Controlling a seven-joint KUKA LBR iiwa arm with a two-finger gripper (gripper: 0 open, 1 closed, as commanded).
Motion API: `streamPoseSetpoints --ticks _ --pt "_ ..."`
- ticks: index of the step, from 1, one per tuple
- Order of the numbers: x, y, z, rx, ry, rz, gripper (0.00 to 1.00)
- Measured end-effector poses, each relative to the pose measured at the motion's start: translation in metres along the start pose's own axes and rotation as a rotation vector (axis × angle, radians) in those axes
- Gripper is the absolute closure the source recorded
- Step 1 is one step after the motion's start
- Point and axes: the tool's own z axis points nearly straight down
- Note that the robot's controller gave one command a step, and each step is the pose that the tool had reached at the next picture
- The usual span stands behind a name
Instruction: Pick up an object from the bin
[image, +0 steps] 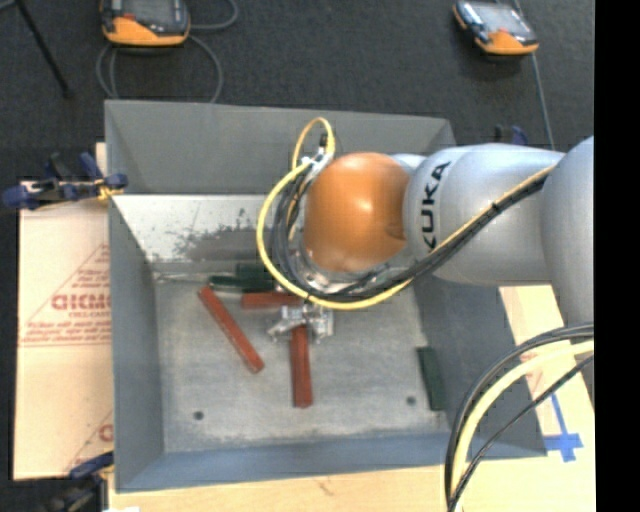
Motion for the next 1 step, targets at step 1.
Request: streamPoseSetpoints --ticks 1 --pt "-0.0004 -0.0031 -0.0622 0.001 0.004 0.006 1.00"
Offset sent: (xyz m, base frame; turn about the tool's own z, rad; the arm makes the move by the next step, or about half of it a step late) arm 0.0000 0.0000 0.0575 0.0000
